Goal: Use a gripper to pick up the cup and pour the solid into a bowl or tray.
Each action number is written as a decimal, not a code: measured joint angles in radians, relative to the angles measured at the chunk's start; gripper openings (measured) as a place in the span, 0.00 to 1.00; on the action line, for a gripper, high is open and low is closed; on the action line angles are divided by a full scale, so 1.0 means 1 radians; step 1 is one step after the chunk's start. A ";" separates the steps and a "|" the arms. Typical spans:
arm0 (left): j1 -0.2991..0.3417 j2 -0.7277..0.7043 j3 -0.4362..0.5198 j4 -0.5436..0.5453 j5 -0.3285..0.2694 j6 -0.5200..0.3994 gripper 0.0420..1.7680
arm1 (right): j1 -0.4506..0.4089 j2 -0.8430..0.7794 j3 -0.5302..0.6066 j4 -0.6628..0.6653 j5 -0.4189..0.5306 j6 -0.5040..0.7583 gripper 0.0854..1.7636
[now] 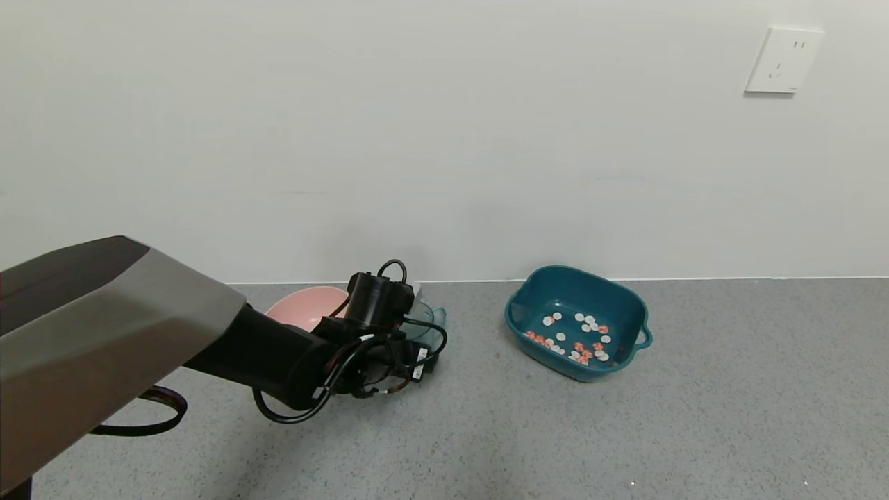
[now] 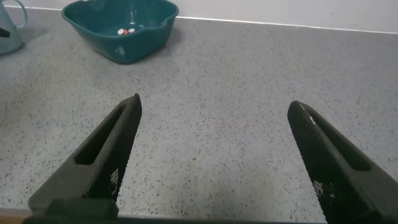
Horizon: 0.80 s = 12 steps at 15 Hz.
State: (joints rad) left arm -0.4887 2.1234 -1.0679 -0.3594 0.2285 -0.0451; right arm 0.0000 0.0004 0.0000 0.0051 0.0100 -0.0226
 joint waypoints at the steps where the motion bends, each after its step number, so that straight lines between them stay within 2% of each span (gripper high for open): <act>1: 0.000 -0.003 0.001 -0.001 0.000 0.000 0.91 | 0.000 0.000 0.000 0.000 0.000 0.000 0.97; 6: 0.000 -0.058 0.026 -0.001 0.000 0.000 0.94 | 0.000 0.000 0.000 0.000 0.000 0.000 0.97; 12: 0.000 -0.250 0.126 0.001 0.005 0.004 0.95 | 0.000 0.000 0.000 0.000 0.000 0.000 0.97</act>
State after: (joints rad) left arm -0.4887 1.8736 -0.9419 -0.3579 0.2338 -0.0409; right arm 0.0000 0.0004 0.0000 0.0051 0.0100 -0.0221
